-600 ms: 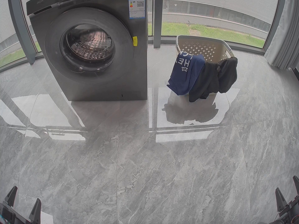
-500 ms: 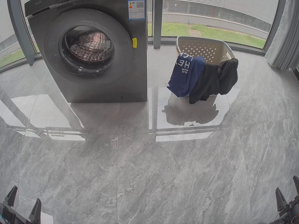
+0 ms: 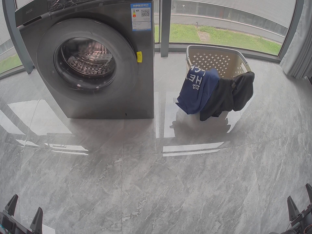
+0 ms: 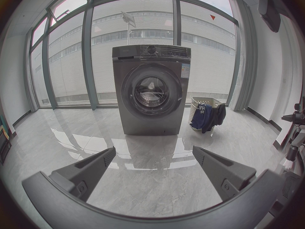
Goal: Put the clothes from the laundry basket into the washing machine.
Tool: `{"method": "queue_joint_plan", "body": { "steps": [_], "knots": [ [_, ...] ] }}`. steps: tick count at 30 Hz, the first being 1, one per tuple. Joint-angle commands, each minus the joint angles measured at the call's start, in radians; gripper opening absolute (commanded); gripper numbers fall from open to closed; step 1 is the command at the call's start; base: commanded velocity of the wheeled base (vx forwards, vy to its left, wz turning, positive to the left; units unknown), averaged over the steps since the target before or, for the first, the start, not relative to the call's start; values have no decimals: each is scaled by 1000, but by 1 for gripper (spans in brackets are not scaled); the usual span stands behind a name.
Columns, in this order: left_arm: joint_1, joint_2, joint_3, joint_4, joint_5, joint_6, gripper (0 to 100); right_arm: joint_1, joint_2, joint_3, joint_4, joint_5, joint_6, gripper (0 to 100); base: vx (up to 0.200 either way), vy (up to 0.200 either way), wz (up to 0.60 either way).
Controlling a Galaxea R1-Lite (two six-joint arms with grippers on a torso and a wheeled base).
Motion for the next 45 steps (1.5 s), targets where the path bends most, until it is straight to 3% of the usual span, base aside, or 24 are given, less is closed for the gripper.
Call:
{"method": "queue_joint_plan", "body": {
  "steps": [1,11,17,41,45],
  "knots": [
    [0,-10,15,0,0,-3,100,0,-10,16,0,0,0,100,200,0,0],
    [0,-10,15,-2,1,-2,100,0,-10,16,0,-2,0,100,200,0,0],
    [0,-10,15,0,4,-13,100,0,-10,16,0,0,0,100,0,0,0],
    [0,-10,15,0,4,-11,100,0,-10,16,2,1,-2,100,0,-200,0],
    [0,-10,15,0,4,-10,100,0,-10,16,2,1,0,100,0,0,0]
  ]
}}
